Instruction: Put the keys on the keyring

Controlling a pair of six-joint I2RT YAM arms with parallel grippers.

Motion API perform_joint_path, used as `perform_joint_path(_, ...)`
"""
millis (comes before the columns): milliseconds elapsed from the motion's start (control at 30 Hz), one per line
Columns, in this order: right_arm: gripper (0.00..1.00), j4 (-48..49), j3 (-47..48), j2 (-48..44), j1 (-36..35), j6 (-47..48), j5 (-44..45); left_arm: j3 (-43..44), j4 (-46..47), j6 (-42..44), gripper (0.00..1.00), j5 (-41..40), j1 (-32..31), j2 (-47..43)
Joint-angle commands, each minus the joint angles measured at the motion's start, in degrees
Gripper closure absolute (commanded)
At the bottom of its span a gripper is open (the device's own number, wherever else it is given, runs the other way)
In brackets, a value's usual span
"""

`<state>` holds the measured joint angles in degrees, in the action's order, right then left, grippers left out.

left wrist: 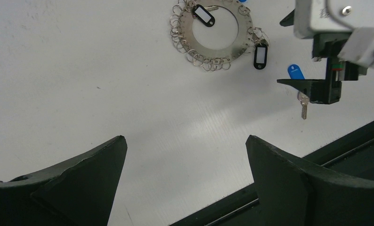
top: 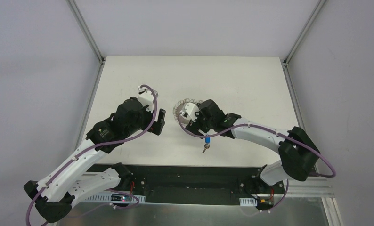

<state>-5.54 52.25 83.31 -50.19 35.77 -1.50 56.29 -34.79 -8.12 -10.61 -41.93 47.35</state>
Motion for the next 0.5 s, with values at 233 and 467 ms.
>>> perform_joint_path(233,0.27,3.89,5.17,8.58,-0.34,10.12,-0.75,-2.14,3.01,1.34,0.00,-2.90,0.10,-3.49)
perform_joint_path(467,0.37,4.52,6.28,12.12,-0.16,12.00,1.04,-2.35,3.38,1.59,0.00,-3.27,0.11,-3.98)
